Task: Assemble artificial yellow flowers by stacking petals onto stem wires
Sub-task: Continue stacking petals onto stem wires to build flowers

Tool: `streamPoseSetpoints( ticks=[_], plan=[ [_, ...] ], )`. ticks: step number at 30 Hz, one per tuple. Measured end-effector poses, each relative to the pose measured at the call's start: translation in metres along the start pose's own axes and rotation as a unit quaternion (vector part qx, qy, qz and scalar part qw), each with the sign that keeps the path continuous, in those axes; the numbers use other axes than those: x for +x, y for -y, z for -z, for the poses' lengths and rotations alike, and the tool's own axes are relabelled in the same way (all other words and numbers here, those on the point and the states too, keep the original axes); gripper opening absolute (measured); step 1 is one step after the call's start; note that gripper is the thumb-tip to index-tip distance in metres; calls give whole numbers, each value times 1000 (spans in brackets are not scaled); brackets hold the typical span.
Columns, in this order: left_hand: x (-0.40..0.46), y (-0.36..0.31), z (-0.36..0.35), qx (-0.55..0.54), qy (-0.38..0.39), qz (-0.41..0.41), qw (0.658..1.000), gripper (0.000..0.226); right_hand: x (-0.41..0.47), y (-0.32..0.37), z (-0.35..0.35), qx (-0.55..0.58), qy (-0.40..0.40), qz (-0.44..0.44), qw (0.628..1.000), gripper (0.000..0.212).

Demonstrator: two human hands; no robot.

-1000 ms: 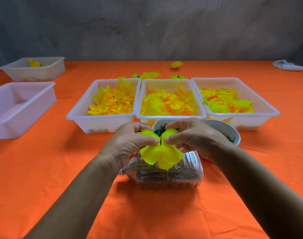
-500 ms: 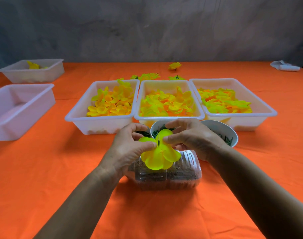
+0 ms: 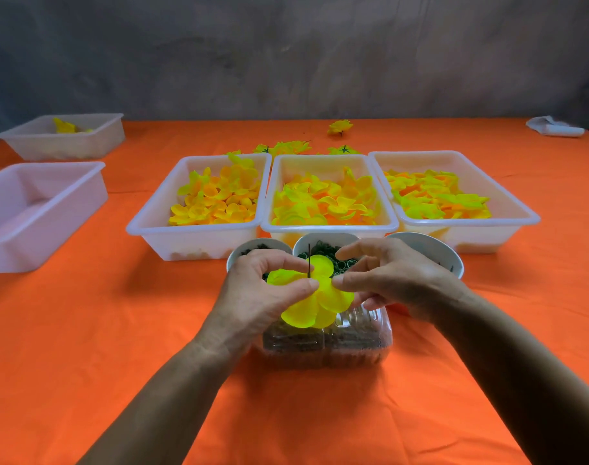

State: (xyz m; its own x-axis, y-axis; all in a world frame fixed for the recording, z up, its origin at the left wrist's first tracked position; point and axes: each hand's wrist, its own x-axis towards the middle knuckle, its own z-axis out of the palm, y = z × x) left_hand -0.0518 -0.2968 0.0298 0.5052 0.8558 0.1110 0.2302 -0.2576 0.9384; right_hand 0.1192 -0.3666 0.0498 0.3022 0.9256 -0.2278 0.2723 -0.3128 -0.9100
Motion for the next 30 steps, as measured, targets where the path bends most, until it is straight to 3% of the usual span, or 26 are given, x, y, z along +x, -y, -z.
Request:
streamPoseSetpoints(
  ticks=[14,20,23,26,30],
  plan=[
    [10,18,-3,-12,-24,-39,999,24,2,-8,-4,84,12,-12,996,35],
    [13,15,2,1,16,-45,999,27,0,-9,-8,53,9,5,999,31],
    [14,12,2,23,36,-45,998,20,-3,-6,-11,-21,-37,47,998,27],
    [11,13,2,30,22,-46,998,20,-7,-1,-16,-75,-106,146,981,19],
    [6,15,-1,41,-12,-70,997,17,-8,2,-25,-68,-80,180,978,11]
  ],
)
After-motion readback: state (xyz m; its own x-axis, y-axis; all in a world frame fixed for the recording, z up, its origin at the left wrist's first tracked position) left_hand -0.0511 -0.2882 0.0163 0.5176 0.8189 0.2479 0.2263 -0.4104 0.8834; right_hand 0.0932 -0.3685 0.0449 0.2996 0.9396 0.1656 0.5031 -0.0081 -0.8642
